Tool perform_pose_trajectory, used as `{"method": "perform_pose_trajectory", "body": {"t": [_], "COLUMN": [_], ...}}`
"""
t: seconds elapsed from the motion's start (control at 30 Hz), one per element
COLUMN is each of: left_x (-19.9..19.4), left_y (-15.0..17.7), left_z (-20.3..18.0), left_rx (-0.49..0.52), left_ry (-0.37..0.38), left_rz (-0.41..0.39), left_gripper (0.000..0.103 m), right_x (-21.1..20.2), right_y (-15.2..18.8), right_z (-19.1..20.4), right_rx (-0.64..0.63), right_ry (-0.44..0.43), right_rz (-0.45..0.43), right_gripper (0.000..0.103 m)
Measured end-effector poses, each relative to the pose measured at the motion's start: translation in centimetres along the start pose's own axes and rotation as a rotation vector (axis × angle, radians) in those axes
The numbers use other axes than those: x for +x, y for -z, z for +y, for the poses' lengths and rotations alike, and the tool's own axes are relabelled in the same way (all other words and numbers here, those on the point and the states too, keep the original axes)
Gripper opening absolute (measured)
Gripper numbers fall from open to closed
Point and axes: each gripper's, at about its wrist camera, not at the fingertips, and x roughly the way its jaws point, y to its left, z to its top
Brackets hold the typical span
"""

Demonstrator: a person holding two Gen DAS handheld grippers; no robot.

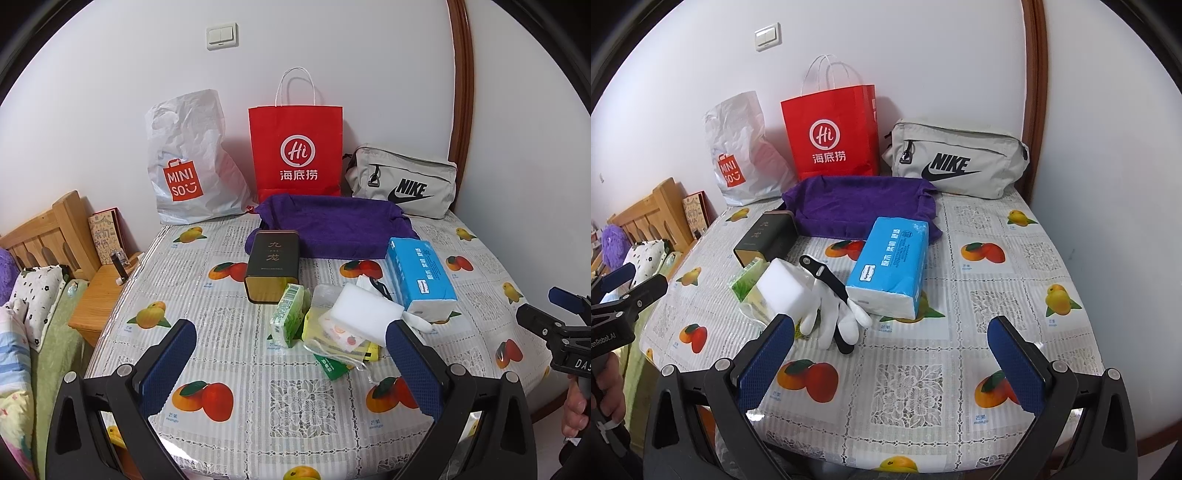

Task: Organize soft objects

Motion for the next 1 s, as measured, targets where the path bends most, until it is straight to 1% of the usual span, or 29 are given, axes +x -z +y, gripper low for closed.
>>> {"method": "perform_pose_trajectory", "body": {"t": [0.83,1.0], "left_x": [-0.08,0.02], "left_y": [0.0,-0.08], "left_z": [0.12,0.11], "left_rx": [0.005,0.002], "left_ry": [-0.001,0.016], "left_rz": [-0.001,0.007], "left_gripper": [0.103,0.103], "right_x": [-0.12,-0.05], "right_y": [-0.01,-0.08], "right_z": [-0.05,-0.08], "right_rx": [0.006,0.006], "right_ry": [0.0,0.0], "right_rz": [-0.003,-0.003], "right_gripper": [0.103,0.103]}}
